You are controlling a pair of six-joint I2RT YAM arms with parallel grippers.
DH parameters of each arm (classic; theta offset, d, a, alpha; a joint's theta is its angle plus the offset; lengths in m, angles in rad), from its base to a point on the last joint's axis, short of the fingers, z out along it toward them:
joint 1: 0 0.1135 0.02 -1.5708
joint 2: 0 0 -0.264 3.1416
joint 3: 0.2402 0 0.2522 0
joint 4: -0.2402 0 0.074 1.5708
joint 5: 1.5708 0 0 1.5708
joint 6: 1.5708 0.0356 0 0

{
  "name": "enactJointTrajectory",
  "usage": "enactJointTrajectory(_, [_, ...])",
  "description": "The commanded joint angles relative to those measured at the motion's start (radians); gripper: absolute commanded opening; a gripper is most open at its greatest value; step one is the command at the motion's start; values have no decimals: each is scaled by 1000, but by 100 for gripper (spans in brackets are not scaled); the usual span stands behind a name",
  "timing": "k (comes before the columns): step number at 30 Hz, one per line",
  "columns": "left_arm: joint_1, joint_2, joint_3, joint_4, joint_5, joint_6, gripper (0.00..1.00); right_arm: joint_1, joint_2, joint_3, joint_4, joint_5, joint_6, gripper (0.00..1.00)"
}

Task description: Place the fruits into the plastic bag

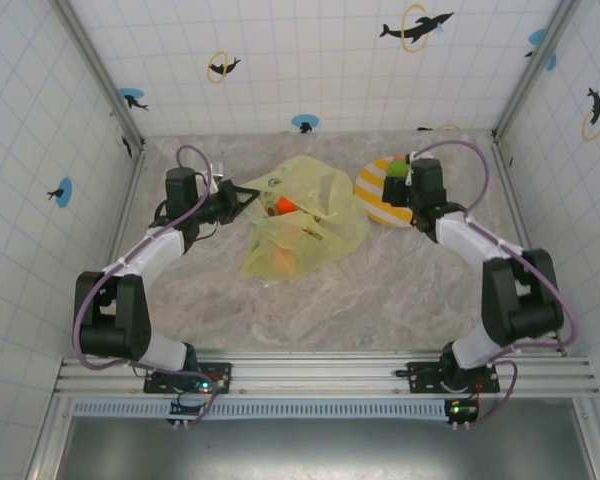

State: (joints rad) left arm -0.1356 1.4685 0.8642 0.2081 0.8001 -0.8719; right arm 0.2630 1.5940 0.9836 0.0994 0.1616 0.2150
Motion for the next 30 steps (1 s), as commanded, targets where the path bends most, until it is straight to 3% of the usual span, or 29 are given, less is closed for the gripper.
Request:
enactJointTrajectory(1, [7,3,-1,-11,2,14,0,-16,101,109,-4,82,-26,89])
enactJointTrajectory(13, [7,0,-1,-13,2,16,0,-22,427,455,-140,194,-78,89])
enactJointTrajectory(30, [7,3,0,-10,4,13,0,-22,630,663,-243,192,-143,89])
